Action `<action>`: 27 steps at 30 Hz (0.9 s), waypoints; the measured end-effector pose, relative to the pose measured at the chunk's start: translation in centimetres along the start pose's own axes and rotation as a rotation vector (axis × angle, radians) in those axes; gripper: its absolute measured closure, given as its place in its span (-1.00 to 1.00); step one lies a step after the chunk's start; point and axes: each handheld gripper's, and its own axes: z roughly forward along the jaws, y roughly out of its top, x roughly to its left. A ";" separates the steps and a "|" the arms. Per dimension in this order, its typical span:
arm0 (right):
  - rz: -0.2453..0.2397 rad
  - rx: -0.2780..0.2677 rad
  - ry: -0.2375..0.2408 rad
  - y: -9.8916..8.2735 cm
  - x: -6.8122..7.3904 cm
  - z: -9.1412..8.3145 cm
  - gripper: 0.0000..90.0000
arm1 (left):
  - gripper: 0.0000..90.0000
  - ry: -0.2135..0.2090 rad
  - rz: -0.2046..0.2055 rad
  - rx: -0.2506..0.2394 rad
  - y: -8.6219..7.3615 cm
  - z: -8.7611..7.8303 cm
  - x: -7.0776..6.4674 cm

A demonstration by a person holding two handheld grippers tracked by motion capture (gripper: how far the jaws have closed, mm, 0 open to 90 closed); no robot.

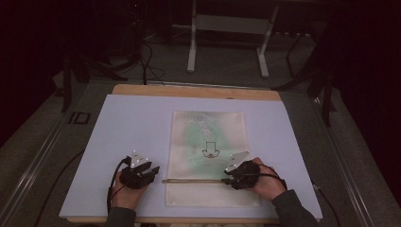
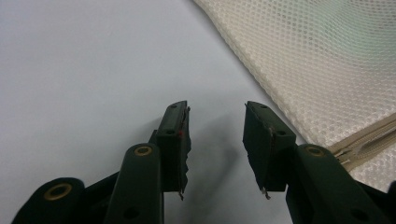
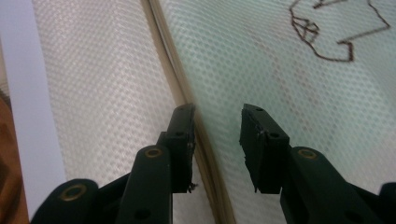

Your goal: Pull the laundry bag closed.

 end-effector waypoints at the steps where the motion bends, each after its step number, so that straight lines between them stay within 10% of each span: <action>1: 0.000 0.000 0.000 0.0 0.0 0.0 0.45 | 0.33 0.000 0.000 0.001 0.0 0.0 0.0; 27: -0.075 -0.012 0.059 4.4 1.2 2.1 0.49 | 0.31 0.004 0.008 0.012 0.0 0.2 -0.1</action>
